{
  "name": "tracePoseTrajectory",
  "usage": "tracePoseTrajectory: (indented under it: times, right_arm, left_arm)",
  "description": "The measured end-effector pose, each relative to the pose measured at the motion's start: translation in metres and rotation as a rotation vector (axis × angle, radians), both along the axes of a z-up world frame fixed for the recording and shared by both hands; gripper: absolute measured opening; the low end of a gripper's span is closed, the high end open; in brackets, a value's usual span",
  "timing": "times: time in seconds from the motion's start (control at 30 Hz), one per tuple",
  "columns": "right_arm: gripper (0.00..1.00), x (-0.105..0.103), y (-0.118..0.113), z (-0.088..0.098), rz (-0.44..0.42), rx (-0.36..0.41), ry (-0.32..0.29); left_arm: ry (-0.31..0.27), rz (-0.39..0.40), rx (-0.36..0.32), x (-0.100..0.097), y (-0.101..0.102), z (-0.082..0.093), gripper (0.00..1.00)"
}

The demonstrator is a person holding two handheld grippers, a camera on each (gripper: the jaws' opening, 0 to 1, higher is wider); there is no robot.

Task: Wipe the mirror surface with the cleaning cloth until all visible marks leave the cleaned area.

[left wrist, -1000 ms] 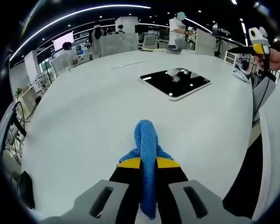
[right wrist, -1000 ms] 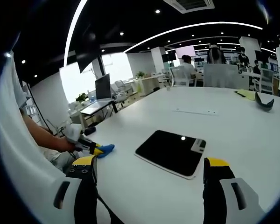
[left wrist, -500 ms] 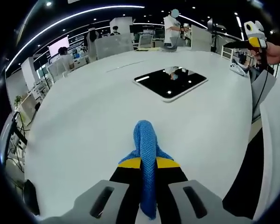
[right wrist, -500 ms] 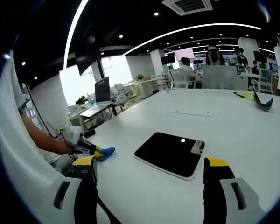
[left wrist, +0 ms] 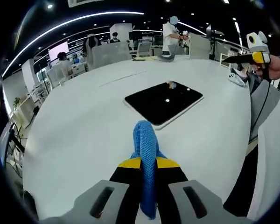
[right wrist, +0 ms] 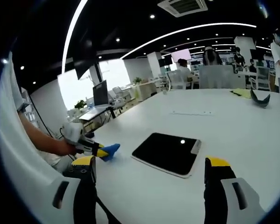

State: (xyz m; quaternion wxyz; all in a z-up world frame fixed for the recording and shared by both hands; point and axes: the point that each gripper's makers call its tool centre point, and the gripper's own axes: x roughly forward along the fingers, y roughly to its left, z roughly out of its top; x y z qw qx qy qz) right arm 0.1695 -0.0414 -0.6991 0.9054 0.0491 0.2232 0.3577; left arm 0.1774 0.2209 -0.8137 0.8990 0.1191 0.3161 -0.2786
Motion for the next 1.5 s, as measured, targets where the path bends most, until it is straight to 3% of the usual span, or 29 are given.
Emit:
tracePoseTrajectory:
  times: [0.47, 0.7, 0.87, 1.17, 1.5]
  right_arm:
    - [1.00, 0.003, -0.003, -0.009, 0.019, -0.015, 0.011]
    - [1.00, 0.008, 0.000, -0.014, 0.041, -0.044, 0.003]
    - [1.00, 0.011, 0.001, -0.010, 0.050, -0.042, -0.011]
    - [1.00, 0.010, 0.002, -0.011, 0.064, -0.029, -0.013]
    - [1.00, 0.016, -0.005, -0.011, 0.042, -0.009, -0.009]
  left_arm:
    - [-0.016, -0.055, -0.041, 0.024, -0.050, 0.021, 0.07]
    - [-0.015, -0.129, -0.028, 0.030, -0.078, 0.026, 0.07]
    - [-0.027, -0.130, -0.027, 0.041, -0.093, 0.032, 0.07]
    - [-0.058, -0.112, 0.005, 0.072, -0.094, 0.042, 0.07]
    - [-0.065, -0.064, 0.037, 0.112, -0.079, 0.039, 0.07]
